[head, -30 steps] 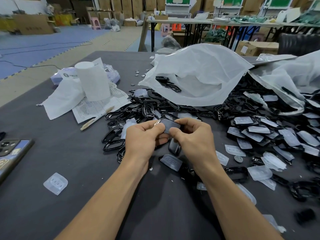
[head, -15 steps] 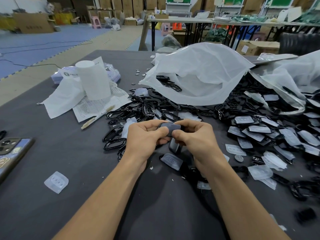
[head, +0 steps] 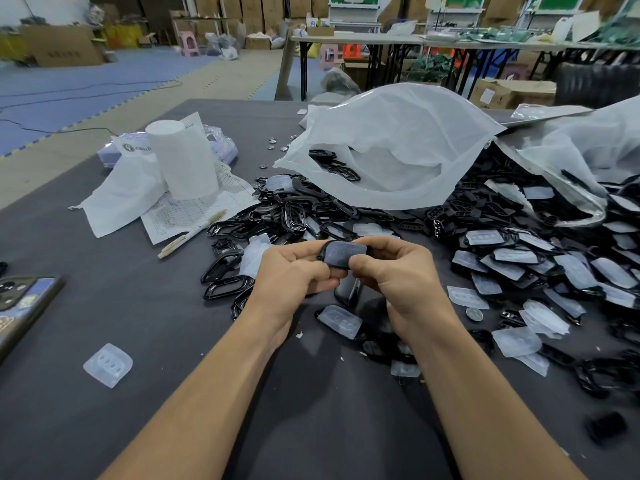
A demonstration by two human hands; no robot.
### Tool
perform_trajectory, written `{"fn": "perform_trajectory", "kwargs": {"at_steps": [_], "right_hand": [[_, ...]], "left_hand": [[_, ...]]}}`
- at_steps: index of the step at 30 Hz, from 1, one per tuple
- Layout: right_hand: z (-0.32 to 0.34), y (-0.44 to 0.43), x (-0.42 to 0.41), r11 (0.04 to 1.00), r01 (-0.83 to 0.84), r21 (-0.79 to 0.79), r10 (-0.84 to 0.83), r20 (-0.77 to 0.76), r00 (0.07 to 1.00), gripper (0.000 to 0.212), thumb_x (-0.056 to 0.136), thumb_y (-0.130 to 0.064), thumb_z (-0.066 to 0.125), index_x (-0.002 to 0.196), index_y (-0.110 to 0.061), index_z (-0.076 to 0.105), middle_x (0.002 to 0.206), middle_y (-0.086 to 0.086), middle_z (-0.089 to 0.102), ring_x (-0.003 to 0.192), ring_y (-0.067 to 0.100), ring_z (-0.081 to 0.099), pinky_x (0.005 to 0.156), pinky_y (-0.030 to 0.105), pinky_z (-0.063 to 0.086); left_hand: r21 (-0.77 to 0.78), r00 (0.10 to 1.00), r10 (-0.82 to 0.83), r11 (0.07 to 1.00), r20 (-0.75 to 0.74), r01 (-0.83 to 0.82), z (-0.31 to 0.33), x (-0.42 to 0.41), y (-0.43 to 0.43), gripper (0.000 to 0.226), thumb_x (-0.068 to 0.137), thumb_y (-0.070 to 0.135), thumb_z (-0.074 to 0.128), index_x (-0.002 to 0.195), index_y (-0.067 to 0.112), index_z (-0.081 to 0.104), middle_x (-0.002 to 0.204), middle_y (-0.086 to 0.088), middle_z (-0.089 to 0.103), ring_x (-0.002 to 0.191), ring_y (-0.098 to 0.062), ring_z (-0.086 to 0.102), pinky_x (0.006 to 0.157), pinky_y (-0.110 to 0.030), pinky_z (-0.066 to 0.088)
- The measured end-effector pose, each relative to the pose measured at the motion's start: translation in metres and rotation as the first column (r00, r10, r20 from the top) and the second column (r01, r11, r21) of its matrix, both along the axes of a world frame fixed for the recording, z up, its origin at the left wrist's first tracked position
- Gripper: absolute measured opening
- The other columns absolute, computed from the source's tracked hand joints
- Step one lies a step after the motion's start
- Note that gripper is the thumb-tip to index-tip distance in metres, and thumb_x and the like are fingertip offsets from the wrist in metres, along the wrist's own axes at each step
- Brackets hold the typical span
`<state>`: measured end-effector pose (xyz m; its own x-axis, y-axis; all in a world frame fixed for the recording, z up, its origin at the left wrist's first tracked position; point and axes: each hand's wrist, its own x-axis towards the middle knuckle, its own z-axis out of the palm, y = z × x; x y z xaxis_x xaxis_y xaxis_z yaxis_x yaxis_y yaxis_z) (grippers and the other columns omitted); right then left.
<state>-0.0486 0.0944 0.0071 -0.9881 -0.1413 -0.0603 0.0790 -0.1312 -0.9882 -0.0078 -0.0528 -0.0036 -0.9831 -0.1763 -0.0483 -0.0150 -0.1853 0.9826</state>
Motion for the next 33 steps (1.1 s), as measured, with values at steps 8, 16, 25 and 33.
{"fn": "perform_trajectory", "kwargs": {"at_steps": [8,16,25,33], "right_hand": [[0.002,0.000,0.000,0.999,-0.030,0.017,0.030,0.034,0.999,0.018,0.084,0.004,0.078,0.082,-0.015,0.077,0.078,0.005,0.075,0.070,0.014,0.067,0.060,0.020,0.054],[-0.001,-0.003,-0.001,0.996,0.040,0.078,-0.040,-0.003,0.999,0.022,0.087,0.004,0.075,0.076,-0.015,0.079,0.075,0.012,0.076,0.068,0.023,0.066,0.066,0.032,0.058],[-0.007,-0.006,-0.003,0.978,0.068,0.195,-0.048,-0.107,0.993,0.022,0.084,-0.007,0.079,0.074,-0.025,0.082,0.071,0.005,0.077,0.060,0.018,0.068,0.063,0.031,0.058],[-0.007,-0.006,0.001,0.960,0.115,0.256,-0.056,-0.227,0.972,0.010,0.083,-0.027,0.073,0.079,-0.034,0.080,0.067,0.000,0.075,0.056,0.018,0.069,0.064,0.041,0.060]], "left_hand": [[-0.008,0.996,0.089,0.996,-0.007,-0.089,0.002,0.002,0.003,0.029,0.092,-0.003,0.068,0.083,0.019,0.085,0.089,-0.014,0.081,0.079,-0.022,0.079,0.067,-0.021,0.060],[0.002,0.996,0.090,0.996,0.024,-0.090,0.004,0.003,0.004,0.035,0.091,-0.009,0.064,0.080,0.017,0.084,0.084,-0.014,0.080,0.072,-0.020,0.078,0.064,-0.021,0.060],[-0.072,0.978,0.211,0.975,0.007,-0.210,0.002,0.000,0.007,0.024,0.093,0.007,0.074,0.075,0.020,0.083,0.073,-0.010,0.078,0.056,-0.014,0.071,0.053,-0.020,0.055],[-0.154,0.973,0.229,0.960,-0.037,-0.232,-0.001,-0.001,0.008,0.020,0.093,0.012,0.076,0.079,0.022,0.084,0.072,-0.009,0.078,0.052,-0.014,0.069,0.052,-0.022,0.055]]}}
